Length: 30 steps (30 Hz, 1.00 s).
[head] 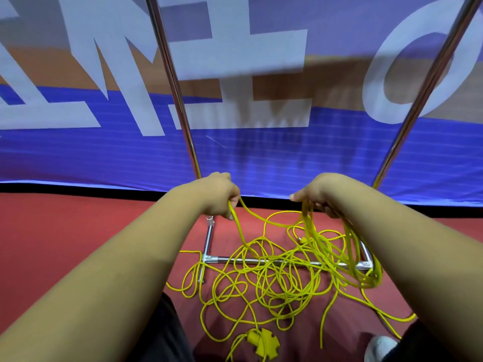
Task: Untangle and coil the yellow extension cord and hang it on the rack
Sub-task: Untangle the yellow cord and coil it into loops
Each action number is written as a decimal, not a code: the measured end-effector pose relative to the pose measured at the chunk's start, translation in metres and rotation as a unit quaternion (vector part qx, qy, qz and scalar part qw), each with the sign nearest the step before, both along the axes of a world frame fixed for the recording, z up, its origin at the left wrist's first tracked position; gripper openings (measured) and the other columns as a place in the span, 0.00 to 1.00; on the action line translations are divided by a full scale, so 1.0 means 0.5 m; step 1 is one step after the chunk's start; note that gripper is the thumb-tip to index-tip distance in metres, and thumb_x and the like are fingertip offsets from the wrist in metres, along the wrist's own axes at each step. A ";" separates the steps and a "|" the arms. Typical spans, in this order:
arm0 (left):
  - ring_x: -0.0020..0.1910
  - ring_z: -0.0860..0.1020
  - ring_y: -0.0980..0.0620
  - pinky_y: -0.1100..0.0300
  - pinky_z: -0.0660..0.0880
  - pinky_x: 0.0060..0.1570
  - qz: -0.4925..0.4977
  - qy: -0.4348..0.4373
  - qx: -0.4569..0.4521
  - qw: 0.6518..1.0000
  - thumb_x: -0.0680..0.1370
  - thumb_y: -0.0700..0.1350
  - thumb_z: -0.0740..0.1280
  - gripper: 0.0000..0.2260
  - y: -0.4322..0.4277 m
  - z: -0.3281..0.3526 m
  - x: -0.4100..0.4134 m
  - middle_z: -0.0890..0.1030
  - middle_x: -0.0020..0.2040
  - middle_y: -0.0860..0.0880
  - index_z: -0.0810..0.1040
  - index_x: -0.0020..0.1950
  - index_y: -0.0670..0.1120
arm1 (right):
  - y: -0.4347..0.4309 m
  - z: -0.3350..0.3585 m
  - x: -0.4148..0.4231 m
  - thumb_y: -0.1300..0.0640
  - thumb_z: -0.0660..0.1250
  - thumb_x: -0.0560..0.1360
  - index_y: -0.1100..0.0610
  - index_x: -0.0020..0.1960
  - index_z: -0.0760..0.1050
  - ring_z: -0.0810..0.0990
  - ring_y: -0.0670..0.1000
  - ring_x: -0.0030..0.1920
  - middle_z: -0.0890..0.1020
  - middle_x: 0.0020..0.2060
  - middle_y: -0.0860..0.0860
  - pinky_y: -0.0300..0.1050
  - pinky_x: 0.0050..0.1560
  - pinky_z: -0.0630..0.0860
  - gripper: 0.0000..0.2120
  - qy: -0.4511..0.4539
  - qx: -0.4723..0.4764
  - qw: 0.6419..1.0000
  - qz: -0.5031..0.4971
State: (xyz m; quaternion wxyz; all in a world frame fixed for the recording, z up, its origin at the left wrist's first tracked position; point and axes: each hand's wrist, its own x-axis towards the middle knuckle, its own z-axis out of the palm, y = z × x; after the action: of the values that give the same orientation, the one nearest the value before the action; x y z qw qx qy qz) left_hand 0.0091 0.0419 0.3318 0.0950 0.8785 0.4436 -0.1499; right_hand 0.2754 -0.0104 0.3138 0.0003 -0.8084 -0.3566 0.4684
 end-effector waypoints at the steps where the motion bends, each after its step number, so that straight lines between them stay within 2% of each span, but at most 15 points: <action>1: 0.56 0.71 0.47 0.45 0.77 0.56 -0.008 0.008 -0.004 1.000 0.70 0.54 0.81 0.12 0.002 -0.001 -0.004 0.71 0.53 0.50 0.78 0.41 0.55 | 0.001 0.003 0.000 0.35 0.66 0.81 0.56 0.33 0.64 0.60 0.51 0.25 0.63 0.20 0.51 0.40 0.29 0.62 0.30 -0.025 -0.009 1.000 0.002; 4: 0.55 0.75 0.48 0.46 0.79 0.54 -0.018 -0.008 -0.034 0.999 0.69 0.58 0.80 0.13 0.008 -0.008 -0.009 0.76 0.54 0.51 0.80 0.41 0.53 | 0.001 0.002 0.004 0.30 0.55 0.83 0.62 0.33 0.67 0.67 0.53 0.22 0.70 0.18 0.54 0.45 0.33 0.67 0.37 -0.092 0.037 0.995 -0.010; 5: 0.52 0.78 0.47 0.47 0.80 0.52 -0.013 -0.018 -0.051 0.998 0.69 0.59 0.80 0.14 0.007 -0.007 -0.008 0.79 0.51 0.50 0.80 0.40 0.52 | 0.000 -0.001 0.007 0.33 0.52 0.85 0.63 0.35 0.70 0.71 0.55 0.23 0.74 0.19 0.58 0.46 0.35 0.71 0.36 -0.104 0.084 0.991 -0.018; 6: 0.48 0.80 0.47 0.50 0.80 0.48 -0.006 -0.021 -0.069 0.997 0.70 0.60 0.79 0.15 0.005 -0.006 -0.005 0.81 0.48 0.49 0.80 0.40 0.52 | 0.003 -0.008 0.012 0.40 0.51 0.87 0.63 0.39 0.71 0.73 0.56 0.26 0.78 0.22 0.60 0.48 0.39 0.76 0.31 -0.102 0.140 0.985 -0.026; 7: 0.45 0.80 0.48 0.53 0.78 0.45 0.001 -0.020 -0.086 0.996 0.71 0.61 0.79 0.16 0.003 -0.004 -0.003 0.82 0.45 0.49 0.79 0.40 0.51 | 0.009 -0.017 0.016 0.47 0.53 0.88 0.62 0.43 0.72 0.74 0.57 0.28 0.81 0.27 0.60 0.50 0.43 0.78 0.23 -0.078 0.194 0.977 -0.039; 9: 0.40 0.78 0.51 0.55 0.75 0.44 0.004 -0.028 -0.125 0.992 0.72 0.62 0.78 0.16 -0.006 -0.001 0.002 0.82 0.40 0.52 0.79 0.41 0.52 | 0.014 -0.032 0.019 0.54 0.59 0.84 0.61 0.45 0.74 0.73 0.55 0.29 0.79 0.31 0.58 0.50 0.39 0.76 0.13 0.032 0.273 0.952 -0.134; 11: 0.40 0.79 0.54 0.54 0.77 0.48 0.001 -0.076 -0.162 0.984 0.74 0.61 0.77 0.14 -0.015 0.003 0.007 0.82 0.37 0.55 0.79 0.42 0.52 | 0.016 -0.039 0.017 0.53 0.63 0.83 0.59 0.42 0.74 0.69 0.52 0.26 0.74 0.31 0.56 0.44 0.31 0.70 0.13 0.127 0.302 0.923 -0.204; 13: 0.42 0.84 0.54 0.54 0.78 0.50 0.016 -0.165 -0.200 0.966 0.77 0.57 0.75 0.12 -0.020 0.008 0.011 0.82 0.35 0.55 0.80 0.43 0.50 | 0.014 -0.038 0.008 0.51 0.65 0.84 0.56 0.44 0.73 0.66 0.49 0.23 0.72 0.29 0.52 0.41 0.27 0.66 0.12 0.194 0.306 0.907 -0.214; 15: 0.43 0.87 0.49 0.57 0.78 0.44 0.053 -0.263 -0.241 0.933 0.80 0.52 0.73 0.12 -0.022 0.016 0.017 0.82 0.36 0.49 0.79 0.47 0.44 | 0.011 -0.034 0.000 0.50 0.66 0.84 0.55 0.46 0.73 0.65 0.47 0.22 0.71 0.27 0.49 0.40 0.26 0.65 0.11 0.240 0.305 0.897 -0.213; 17: 0.35 0.83 0.47 0.57 0.76 0.42 0.087 -0.336 -0.272 0.897 0.81 0.49 0.71 0.11 -0.025 0.022 0.022 0.77 0.35 0.45 0.79 0.49 0.41 | 0.009 -0.032 -0.008 0.49 0.66 0.84 0.55 0.47 0.73 0.65 0.47 0.22 0.71 0.26 0.48 0.40 0.26 0.66 0.12 0.260 0.306 0.891 -0.213; 19: 0.28 0.72 0.49 0.54 0.77 0.42 0.131 -0.404 -0.304 0.853 0.83 0.48 0.69 0.09 -0.028 0.026 0.025 0.68 0.31 0.47 0.81 0.49 0.43 | 0.008 -0.033 -0.018 0.49 0.66 0.84 0.55 0.47 0.73 0.66 0.48 0.23 0.71 0.28 0.49 0.40 0.25 0.67 0.12 0.262 0.311 0.889 -0.210; 21: 0.28 0.62 0.50 0.54 0.75 0.39 0.177 -0.445 -0.337 0.811 0.84 0.50 0.67 0.12 -0.030 0.034 0.026 0.60 0.31 0.49 0.82 0.53 0.43 | 0.009 -0.032 -0.025 0.49 0.67 0.84 0.55 0.46 0.73 0.67 0.48 0.24 0.72 0.29 0.50 0.41 0.26 0.68 0.12 0.263 0.319 0.887 -0.205; 22: 0.30 0.58 0.50 0.55 0.72 0.37 0.184 -0.449 -0.343 0.805 0.84 0.51 0.66 0.14 -0.031 0.038 0.026 0.57 0.33 0.49 0.83 0.55 0.41 | 0.010 -0.032 -0.025 0.49 0.68 0.83 0.55 0.46 0.73 0.68 0.49 0.24 0.72 0.30 0.50 0.41 0.27 0.69 0.12 0.264 0.323 0.886 -0.202; 25: 0.33 0.55 0.49 0.57 0.64 0.35 0.181 -0.453 -0.350 0.800 0.85 0.50 0.63 0.16 -0.034 0.044 0.030 0.55 0.34 0.48 0.82 0.61 0.39 | 0.011 -0.032 -0.026 0.52 0.69 0.82 0.57 0.47 0.74 0.70 0.49 0.25 0.74 0.30 0.51 0.43 0.28 0.71 0.10 0.269 0.331 0.882 -0.201; 30: 0.35 0.52 0.49 0.56 0.59 0.35 0.249 -0.489 -0.393 0.738 0.86 0.51 0.57 0.20 -0.036 0.041 0.047 0.56 0.33 0.51 0.80 0.66 0.39 | 0.009 -0.032 -0.027 0.57 0.67 0.81 0.58 0.52 0.75 0.71 0.50 0.26 0.75 0.29 0.51 0.44 0.29 0.72 0.04 0.307 0.320 0.871 -0.212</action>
State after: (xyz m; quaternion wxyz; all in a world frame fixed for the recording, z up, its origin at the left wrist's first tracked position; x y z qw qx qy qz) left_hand 0.0325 0.0237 0.3524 0.6692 0.5738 0.4413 0.1681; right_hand 0.2617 -0.0059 0.2976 0.4671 -0.6361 -0.2893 0.5418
